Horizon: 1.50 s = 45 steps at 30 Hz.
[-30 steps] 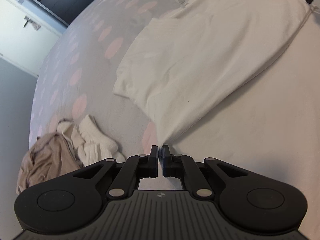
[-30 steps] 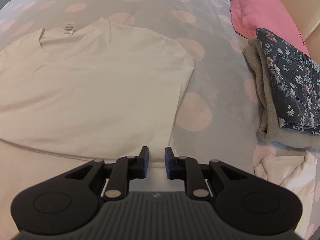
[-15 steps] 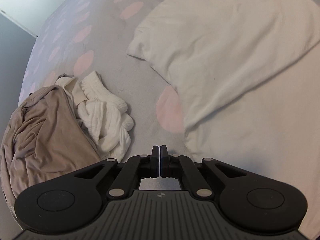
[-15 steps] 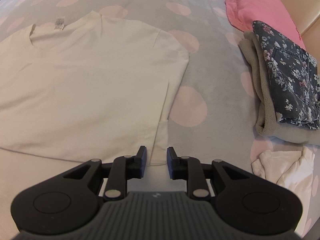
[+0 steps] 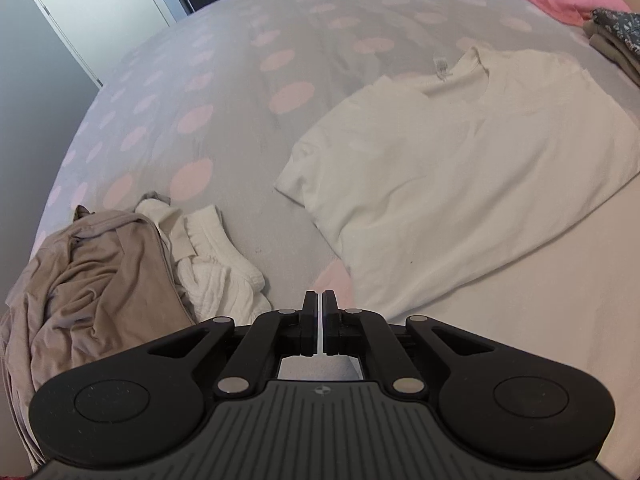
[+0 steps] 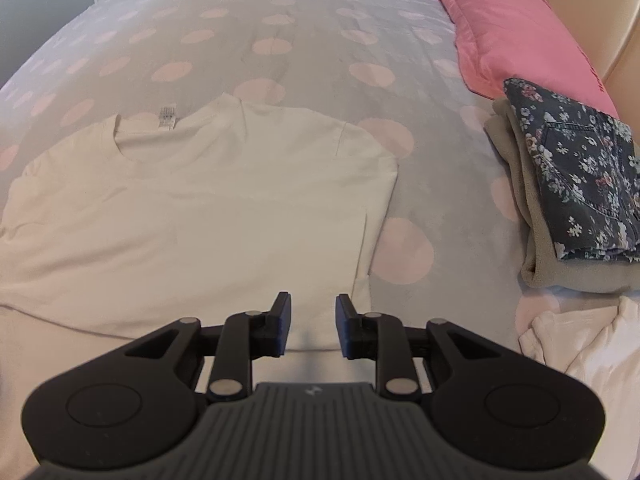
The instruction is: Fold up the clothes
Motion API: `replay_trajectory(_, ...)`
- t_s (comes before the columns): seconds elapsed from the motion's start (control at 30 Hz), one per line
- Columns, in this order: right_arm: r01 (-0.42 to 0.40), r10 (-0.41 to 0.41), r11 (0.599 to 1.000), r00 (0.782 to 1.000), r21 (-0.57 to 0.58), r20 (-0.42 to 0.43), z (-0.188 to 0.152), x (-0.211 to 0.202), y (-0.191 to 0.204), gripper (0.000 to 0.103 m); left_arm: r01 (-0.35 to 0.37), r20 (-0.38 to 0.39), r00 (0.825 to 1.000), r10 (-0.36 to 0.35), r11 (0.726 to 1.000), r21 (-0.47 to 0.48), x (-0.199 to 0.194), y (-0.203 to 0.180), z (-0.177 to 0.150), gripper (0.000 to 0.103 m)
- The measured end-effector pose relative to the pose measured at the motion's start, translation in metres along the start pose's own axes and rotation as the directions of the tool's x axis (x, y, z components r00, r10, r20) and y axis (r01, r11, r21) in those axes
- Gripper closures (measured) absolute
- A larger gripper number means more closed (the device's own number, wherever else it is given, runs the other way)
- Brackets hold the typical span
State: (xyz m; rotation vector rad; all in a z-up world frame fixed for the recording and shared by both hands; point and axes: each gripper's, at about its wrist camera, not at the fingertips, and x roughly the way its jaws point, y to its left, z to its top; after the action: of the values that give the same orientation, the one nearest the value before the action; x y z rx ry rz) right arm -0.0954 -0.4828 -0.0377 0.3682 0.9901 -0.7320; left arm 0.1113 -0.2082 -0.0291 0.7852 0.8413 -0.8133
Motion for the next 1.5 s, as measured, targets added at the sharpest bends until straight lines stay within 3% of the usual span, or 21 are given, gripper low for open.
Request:
replay_trajectory(0.17,0.02,-0.022,1.0,0.996,0.02,0.084,-0.008,-0.025,-0.005,0.074,0.0,0.021,1.0,0.0,1.0,0.008,-0.017,-0.005,-0.005,0.103)
replay_trajectory(0.37,-0.028,0.026,0.999,0.999,0.028,0.043,-0.025,-0.047,-0.008,0.074,0.009,0.034,0.999,-0.011,0.999,0.042,-0.039,-0.019,-0.017,0.103)
replay_trajectory(0.7,0.001,-0.001,1.0,0.996,-0.008,-0.087,-0.08,-0.057,-0.017,0.074,0.072,-0.074,0.995,-0.071,0.997,0.013,-0.048,-0.037,-0.057,0.103)
replay_trajectory(0.9,0.038,-0.034,0.999,0.977,0.017,-0.21,-0.118,-0.038,-0.034,0.069,0.078,-0.147,0.986,-0.08,0.997,-0.022,-0.039,-0.043,-0.078,0.092)
replay_trajectory(1.13,0.042,-0.032,0.999,0.953,0.024,-0.301,-0.158,-0.021,-0.05,0.055,0.095,-0.24,0.965,-0.108,0.993,-0.064,-0.019,-0.048,-0.103,0.085)
replay_trajectory(1.3,0.048,-0.023,0.997,0.938,0.063,-0.345,-0.17,-0.013,-0.061,0.054,0.091,-0.34,0.933,-0.117,0.991,-0.094,-0.001,-0.053,-0.121,0.084)
replay_trajectory(1.5,0.006,0.046,0.992,0.917,0.129,-0.396,-0.179,-0.007,-0.069,0.055,0.126,-0.391,0.905,-0.166,0.984,-0.125,0.006,-0.052,-0.133,0.081)
